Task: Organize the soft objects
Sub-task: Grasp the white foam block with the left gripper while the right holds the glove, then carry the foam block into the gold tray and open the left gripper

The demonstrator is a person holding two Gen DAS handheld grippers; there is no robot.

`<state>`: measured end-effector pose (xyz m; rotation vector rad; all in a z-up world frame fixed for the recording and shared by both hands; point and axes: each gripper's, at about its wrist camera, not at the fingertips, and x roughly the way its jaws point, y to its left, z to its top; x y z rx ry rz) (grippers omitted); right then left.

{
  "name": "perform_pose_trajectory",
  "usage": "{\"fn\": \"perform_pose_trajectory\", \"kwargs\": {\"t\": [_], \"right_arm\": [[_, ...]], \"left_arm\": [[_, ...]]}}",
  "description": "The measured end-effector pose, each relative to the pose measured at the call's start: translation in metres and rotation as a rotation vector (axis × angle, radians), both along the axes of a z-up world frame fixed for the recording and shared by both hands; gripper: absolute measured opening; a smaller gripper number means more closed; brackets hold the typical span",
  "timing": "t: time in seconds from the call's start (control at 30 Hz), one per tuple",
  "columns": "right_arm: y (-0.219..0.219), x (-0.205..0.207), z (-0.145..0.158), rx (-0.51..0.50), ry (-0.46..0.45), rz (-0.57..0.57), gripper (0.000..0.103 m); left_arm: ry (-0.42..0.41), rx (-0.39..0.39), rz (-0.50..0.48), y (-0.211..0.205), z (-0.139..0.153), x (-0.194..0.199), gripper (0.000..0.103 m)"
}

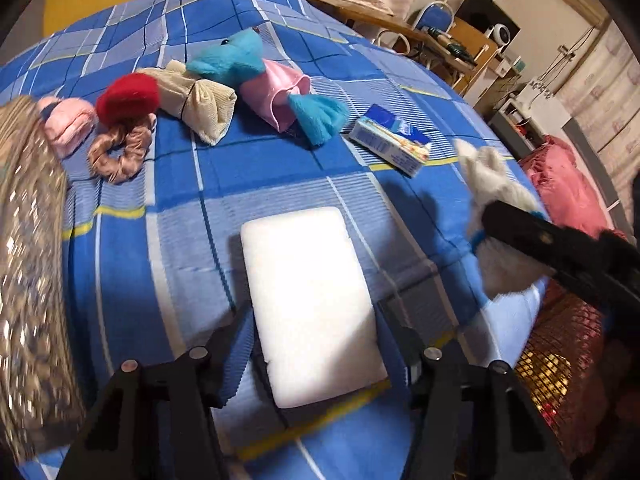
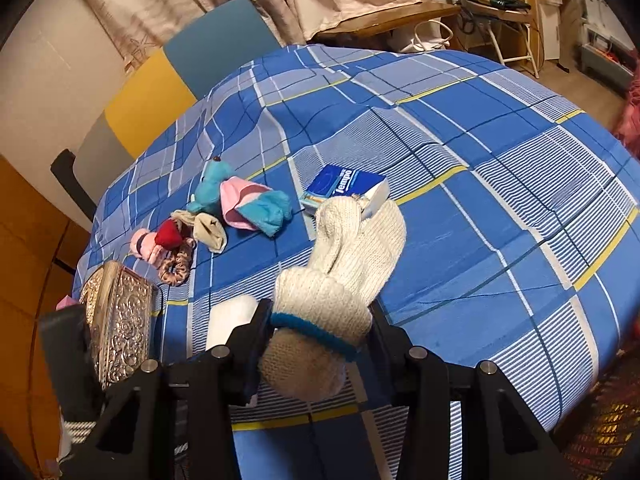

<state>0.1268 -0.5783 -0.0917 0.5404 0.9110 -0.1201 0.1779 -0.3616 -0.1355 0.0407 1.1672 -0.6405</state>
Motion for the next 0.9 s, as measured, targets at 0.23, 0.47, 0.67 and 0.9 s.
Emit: {"fn": "perform_pose_trajectory", "kwargs": {"t": [0.23,0.47,0.67,0.9], "right_arm": [[0.0,0.0,-0.005,0.023,0.017,0.006,0.046],[0.0,0.001,-0.01,0.046,0.022,0.012,0.046],[0.007,0.002,0.001,0.001,-0.038,0.048,0.046],[0.017,0.0,0.011,-0.024,-0.111,0.092,0.046]], "left_arm": [[-0.079,-0.04,-0.059,0.025,0.031,-0.037,0.059],[-0.16,-0.145,-0.093,0.072,0.088,-0.065,0.059],[-0.225,-0.205,-0.042,0.131,0.131,-0.072,0.059],[-0.26,-0.176,0.133,0.224,0.14,-0.06,0.059]]}}
